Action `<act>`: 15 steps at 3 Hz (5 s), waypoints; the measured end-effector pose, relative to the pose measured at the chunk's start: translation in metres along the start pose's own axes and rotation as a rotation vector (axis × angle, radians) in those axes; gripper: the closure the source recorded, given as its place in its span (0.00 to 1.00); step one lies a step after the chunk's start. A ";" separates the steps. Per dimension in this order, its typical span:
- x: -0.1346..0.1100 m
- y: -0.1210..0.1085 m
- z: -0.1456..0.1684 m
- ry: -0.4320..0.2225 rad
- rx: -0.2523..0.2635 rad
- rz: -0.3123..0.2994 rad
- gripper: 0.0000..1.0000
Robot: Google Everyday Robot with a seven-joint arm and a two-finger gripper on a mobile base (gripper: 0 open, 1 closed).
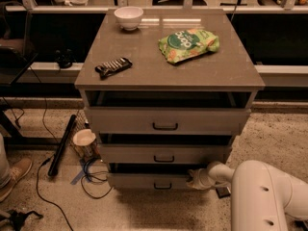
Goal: Open bottom drawer
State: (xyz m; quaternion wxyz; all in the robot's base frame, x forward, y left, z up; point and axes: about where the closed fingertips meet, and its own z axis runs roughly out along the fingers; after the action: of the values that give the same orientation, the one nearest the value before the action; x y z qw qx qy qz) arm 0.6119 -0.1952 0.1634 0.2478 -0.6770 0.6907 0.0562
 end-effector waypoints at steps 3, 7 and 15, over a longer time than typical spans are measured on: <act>-0.001 0.002 0.002 -0.002 -0.003 0.000 0.00; -0.006 0.051 -0.004 0.073 -0.180 0.036 0.38; -0.012 0.094 -0.014 0.044 -0.183 0.079 0.00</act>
Offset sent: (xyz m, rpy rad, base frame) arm 0.0000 0.0000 0.0001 0.0000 0.0000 0.0000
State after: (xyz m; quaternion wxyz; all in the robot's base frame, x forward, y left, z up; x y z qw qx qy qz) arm 0.5168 -0.1826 0.1565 0.1675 -0.6699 0.7142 0.1140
